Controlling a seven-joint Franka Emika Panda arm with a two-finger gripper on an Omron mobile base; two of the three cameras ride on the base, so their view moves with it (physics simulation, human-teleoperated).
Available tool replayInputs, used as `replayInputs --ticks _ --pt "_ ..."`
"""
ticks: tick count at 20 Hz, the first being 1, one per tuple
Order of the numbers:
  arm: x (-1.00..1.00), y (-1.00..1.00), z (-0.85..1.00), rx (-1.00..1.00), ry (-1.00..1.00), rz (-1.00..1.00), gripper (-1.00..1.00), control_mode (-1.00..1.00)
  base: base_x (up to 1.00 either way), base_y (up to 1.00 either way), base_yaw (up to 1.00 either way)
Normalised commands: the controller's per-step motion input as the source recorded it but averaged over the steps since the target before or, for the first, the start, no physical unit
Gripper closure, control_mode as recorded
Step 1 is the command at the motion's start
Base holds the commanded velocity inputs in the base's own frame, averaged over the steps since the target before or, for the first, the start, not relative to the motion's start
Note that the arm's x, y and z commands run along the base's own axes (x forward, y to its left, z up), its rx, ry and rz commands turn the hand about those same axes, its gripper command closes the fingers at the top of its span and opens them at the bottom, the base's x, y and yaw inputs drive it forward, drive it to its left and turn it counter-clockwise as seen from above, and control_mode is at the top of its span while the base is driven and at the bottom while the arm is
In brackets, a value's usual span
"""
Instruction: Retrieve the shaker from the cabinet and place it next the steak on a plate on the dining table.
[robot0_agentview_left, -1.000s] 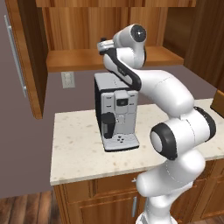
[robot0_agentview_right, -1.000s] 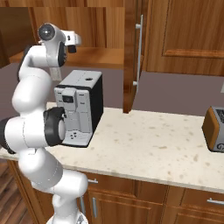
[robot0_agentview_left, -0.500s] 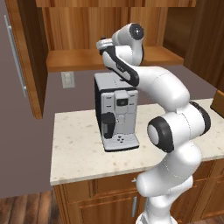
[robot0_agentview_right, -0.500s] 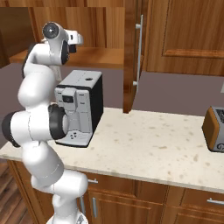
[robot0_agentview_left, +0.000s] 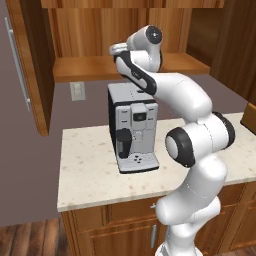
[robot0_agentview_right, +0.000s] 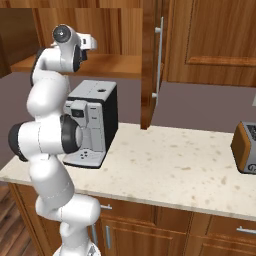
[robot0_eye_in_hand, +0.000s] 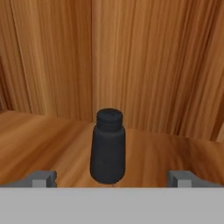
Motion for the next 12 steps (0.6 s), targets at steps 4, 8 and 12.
replayInputs --ticks 4,8,12 --pt "0.28 0.01 0.00 0.00 0.00 0.00 -1.00 -1.00 0.00 0.00 0.00" --pt "0.25 0.10 0.00 0.00 0.00 0.00 -1.00 -1.00 0.00 0.00 0.00" --pt "0.15 0.18 -0.02 0.00 0.00 0.00 -1.00 -1.00 0.00 0.00 0.00"
